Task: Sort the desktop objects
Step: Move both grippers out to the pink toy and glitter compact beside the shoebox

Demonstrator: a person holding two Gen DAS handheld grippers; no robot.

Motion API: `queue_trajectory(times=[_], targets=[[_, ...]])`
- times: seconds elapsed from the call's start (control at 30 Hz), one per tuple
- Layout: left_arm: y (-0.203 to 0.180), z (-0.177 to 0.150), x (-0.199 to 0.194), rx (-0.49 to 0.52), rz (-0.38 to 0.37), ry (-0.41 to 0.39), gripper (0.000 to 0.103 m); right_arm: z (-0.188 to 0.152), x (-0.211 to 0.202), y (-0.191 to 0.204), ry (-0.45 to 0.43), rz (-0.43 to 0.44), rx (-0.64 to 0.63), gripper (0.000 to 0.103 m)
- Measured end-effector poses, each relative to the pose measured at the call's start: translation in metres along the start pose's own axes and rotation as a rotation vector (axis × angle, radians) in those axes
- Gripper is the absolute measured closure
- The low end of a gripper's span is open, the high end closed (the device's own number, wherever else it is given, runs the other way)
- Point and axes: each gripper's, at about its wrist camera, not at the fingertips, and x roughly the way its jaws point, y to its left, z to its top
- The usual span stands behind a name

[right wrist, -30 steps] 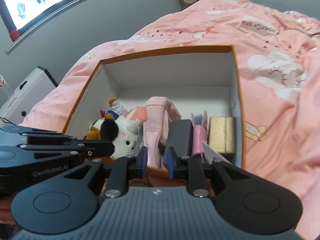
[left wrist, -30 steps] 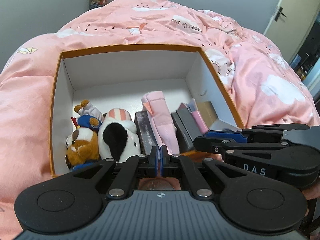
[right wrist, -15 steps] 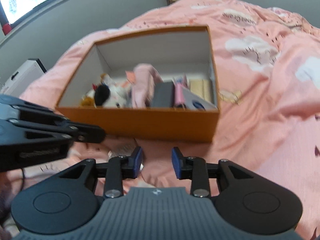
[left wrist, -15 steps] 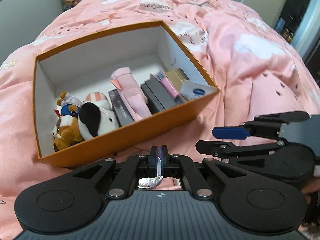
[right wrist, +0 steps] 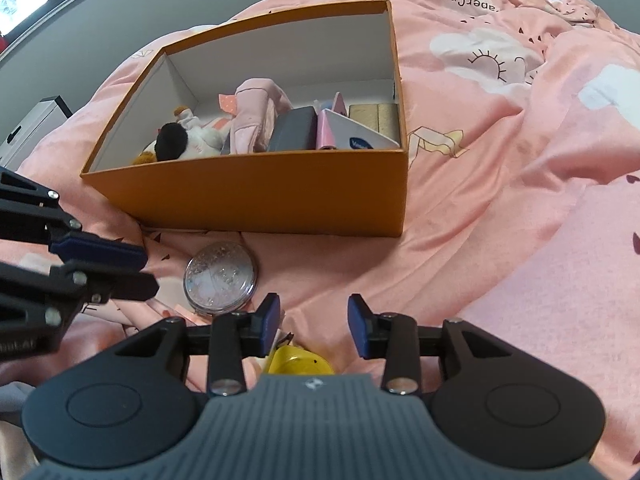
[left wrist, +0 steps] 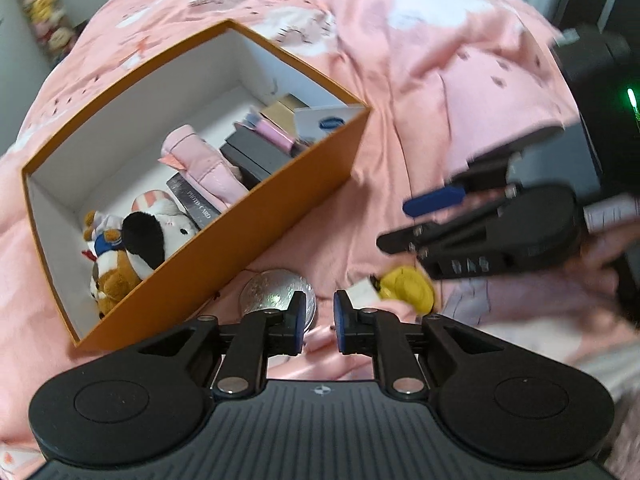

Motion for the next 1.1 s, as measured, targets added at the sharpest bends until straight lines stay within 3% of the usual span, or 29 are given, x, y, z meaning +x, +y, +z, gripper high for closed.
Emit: queue_trajectory(times=[0.23, 0.47, 0.6, 0.73, 0.8, 1.1], targets=[[-0.015, -0.014, 0.002, 0.205, 0.017, 0.044, 0.066, -0.002, 0.004, 0.003, 0.014, 0.013, -0.007, 0.062], [-0.039, -0.035, 0.021, 0.448, 0.113, 0.107, 0.066, -0.003, 0.007, 0.004, 0.025, 0.011, -0.004, 0.062], [-0.043, -0.042, 0.031, 0.510, 0.130, 0.112, 0.065, -0.003, 0.010, 0.005, 0.035, 0.010, -0.007, 0.062], [-0.044, -0.047, 0.037, 0.567, 0.147, 0.084, 0.054, -0.003, 0.012, 0.004, 0.044, 0.016, 0.002, 0.061], [-0.043, -0.047, 0.041, 0.578, 0.150, 0.081, 0.053, -0.003, 0.014, 0.003, 0.051, 0.024, 0.011, 0.061], [-0.044, -0.046, 0.056, 0.645, 0.111, 0.121, 0.050, -0.004, 0.017, 0.002, 0.073, 0.054, 0.030, 0.061]])
